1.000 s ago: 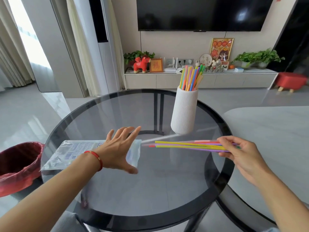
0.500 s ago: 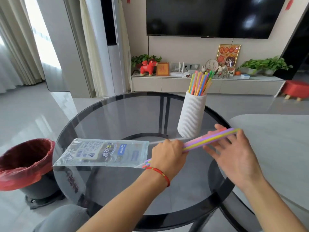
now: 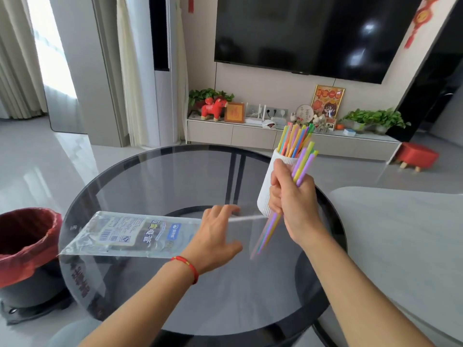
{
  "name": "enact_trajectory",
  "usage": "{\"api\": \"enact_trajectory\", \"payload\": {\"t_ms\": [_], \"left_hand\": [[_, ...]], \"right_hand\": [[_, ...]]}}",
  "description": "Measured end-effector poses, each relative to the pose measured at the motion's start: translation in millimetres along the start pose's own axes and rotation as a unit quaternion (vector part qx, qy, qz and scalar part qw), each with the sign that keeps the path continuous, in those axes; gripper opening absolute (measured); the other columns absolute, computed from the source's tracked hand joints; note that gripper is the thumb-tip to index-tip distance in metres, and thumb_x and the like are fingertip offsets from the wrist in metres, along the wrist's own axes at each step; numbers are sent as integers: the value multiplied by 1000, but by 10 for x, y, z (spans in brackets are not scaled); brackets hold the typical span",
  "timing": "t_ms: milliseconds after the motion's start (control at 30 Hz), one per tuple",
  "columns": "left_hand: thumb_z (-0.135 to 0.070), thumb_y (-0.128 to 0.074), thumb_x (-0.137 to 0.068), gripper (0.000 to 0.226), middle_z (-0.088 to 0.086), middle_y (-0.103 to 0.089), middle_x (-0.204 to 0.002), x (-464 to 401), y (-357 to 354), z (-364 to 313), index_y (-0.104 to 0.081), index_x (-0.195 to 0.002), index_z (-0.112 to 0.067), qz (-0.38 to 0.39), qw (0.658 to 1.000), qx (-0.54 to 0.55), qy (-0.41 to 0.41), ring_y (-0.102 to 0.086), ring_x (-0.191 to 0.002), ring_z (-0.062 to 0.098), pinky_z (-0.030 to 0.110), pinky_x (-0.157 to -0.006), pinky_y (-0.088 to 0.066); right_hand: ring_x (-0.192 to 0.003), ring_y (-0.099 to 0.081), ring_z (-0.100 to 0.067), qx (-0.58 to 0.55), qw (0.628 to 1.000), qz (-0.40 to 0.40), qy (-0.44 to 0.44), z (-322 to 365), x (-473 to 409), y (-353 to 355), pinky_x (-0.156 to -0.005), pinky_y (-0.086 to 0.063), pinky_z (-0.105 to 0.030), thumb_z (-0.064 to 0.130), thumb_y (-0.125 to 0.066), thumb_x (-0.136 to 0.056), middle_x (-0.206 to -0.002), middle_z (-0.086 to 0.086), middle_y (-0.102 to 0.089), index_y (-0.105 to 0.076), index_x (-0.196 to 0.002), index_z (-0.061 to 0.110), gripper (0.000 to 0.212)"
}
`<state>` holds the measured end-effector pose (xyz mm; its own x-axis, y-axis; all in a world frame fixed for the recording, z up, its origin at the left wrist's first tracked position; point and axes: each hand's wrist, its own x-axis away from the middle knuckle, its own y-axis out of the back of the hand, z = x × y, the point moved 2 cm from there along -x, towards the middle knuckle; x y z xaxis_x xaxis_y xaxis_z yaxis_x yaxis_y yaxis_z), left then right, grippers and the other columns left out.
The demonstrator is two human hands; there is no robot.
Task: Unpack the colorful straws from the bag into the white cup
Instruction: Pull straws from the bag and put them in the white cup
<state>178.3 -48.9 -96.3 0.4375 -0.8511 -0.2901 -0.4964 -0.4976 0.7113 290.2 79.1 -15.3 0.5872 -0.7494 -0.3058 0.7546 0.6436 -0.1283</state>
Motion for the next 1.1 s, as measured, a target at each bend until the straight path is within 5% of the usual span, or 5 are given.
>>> {"api": "enact_trajectory", "payload": {"t_ms": [167, 500, 800, 1100], "left_hand": [[-14, -64, -79, 48, 2, -52, -119, 132, 22, 303, -53, -126, -20, -61, 997, -27, 39, -40, -115, 24, 27, -97, -35], [-16, -64, -81, 41, 1, -54, -119, 119, 46, 336, -58, -121, -19, -73, 995, -63, -18, -40, -121, 22, 30, -100, -40], [-19, -66, -80, 37, -3, -55, -117, 98, 79, 391, -60, -117, -21, -111, 992, -54, -2, -40, -120, 20, 31, -98, -42], [-21, -66, -83, 36, -3, -54, -117, 123, 52, 367, -59, -117, -22, -113, 992, -57, 4, -40, -121, 19, 31, -99, -42]], "right_hand": [[-42, -19, -12, 33, 995, -40, -87, -560, 175, -28, -45, -20, -27, 32, -57, -106, -51, 7, -26, -39, -58, 23, 52], [-45, -25, -12, 95, 994, -30, -54, -643, 116, -37, -47, -29, -27, 40, -54, -108, -51, 8, -28, -33, -54, 29, 58], [-44, -24, -14, -205, 952, -222, 54, 531, -654, 335, -45, -27, -26, 33, -56, -105, -49, 5, -25, -32, -54, 24, 57], [-44, -30, -13, -137, 949, -266, 104, 868, -1134, 503, -47, -34, -27, 38, -59, -102, -49, 6, -32, -38, -53, 24, 55]]}}
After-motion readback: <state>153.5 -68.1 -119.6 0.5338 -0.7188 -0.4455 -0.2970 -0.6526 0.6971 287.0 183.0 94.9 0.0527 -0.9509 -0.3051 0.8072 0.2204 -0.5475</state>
